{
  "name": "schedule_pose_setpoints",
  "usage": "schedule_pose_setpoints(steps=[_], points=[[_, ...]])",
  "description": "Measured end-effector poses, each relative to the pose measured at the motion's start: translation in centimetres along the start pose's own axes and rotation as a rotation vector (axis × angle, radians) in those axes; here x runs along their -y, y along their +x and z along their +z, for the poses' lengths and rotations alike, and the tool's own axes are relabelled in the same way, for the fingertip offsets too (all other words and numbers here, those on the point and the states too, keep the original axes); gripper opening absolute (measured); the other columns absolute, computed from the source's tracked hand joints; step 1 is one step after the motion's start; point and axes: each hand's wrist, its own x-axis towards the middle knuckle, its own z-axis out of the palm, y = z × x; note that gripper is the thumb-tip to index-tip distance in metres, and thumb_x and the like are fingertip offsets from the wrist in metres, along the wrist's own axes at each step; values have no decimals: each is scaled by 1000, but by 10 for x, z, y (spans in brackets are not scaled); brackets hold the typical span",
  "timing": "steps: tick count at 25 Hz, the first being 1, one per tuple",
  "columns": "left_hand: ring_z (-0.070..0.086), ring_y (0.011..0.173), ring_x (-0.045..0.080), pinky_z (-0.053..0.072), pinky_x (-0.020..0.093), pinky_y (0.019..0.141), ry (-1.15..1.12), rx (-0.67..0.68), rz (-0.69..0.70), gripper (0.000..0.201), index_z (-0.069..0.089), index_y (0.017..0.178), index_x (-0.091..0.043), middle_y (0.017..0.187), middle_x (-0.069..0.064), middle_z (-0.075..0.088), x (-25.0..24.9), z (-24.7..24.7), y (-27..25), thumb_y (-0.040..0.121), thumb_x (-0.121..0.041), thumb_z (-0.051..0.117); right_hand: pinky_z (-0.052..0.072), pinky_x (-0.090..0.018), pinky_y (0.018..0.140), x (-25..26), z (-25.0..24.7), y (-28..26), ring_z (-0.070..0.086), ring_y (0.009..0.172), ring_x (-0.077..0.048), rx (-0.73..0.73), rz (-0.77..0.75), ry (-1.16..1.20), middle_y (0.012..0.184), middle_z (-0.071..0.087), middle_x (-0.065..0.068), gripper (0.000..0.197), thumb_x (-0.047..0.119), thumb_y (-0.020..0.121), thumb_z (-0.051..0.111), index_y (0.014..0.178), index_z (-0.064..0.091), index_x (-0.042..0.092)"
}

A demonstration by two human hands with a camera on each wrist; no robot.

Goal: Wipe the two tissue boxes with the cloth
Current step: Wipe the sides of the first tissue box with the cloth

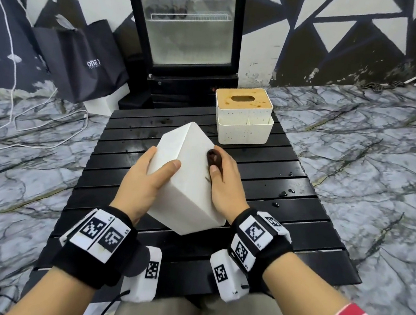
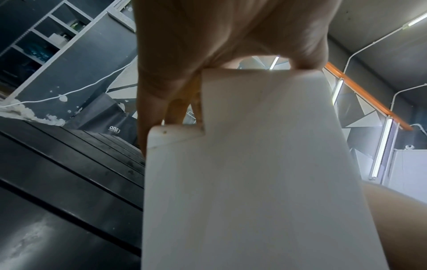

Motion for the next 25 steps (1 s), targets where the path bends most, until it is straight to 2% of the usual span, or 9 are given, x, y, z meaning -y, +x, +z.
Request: schedule_pose_setpoints(steps=[3,4,5,7,10,12,19,23,25], points=[[57,105,-6,42,22,92,-13,-16,-7,69,55,120,-38,114,-23,61,6,-1,2,55,-61,64,20,-36,112,4,4,-17,31,130,-19,-37,-5,-7,138,40,-3,42,5,92,40,133,38,14],[56,101,-12,41,20,90,-17,-21,-11,64,54,118,-40,112,-24,59,6,-1,2,57,-58,65,20,-35,112,9,7,-22,31,129,-18,-33,-9,-3,138,40,-2,42,5,92,40,133,38,14],[55,90,-20,40,15,83,-24,-14,-7,47,53,106,-45,103,-28,57,5,0,1,61,-54,64,19,-33,112,14,9,-26,30,129,-17,-16,-21,8,138,40,-1,42,5,92,40,134,38,14],[57,83,-18,41,16,78,-17,-3,-4,32,55,93,-44,95,-26,60,2,0,0,63,-51,63,19,-30,112,23,12,-30,30,129,-15,39,-66,32,138,39,1,43,6,93,39,134,37,17],[63,93,7,45,28,82,-17,-6,10,46,62,104,-33,103,-11,68,5,-5,0,63,-55,63,20,-27,111,22,11,-36,31,127,-12,64,-96,44,137,40,3,43,14,91,36,134,38,19],[63,92,12,45,30,81,-44,-14,5,50,63,105,-29,104,-6,69,6,-7,-1,63,-56,61,19,-23,110,21,13,-45,31,123,-7,36,-79,32,135,41,4,49,21,85,33,133,38,19],[63,94,13,46,34,88,-20,17,7,47,63,101,-31,101,-7,69,3,-5,-2,63,-59,60,15,-15,104,41,19,-45,26,117,2,85,-174,16,134,40,7,45,18,89,36,134,37,21],[64,101,20,47,39,91,-48,32,-6,49,63,104,-32,105,-4,69,5,-5,-3,64,-61,61,20,-23,109,33,14,-49,29,123,-4,65,-99,59,127,37,17,48,22,86,34,133,37,23],[64,100,20,48,38,89,-59,38,-2,47,62,103,-30,104,-3,70,4,-4,-3,66,-59,62,19,-23,110,40,17,-55,28,125,-5,64,-101,60,129,37,15,46,19,88,36,133,37,22]])
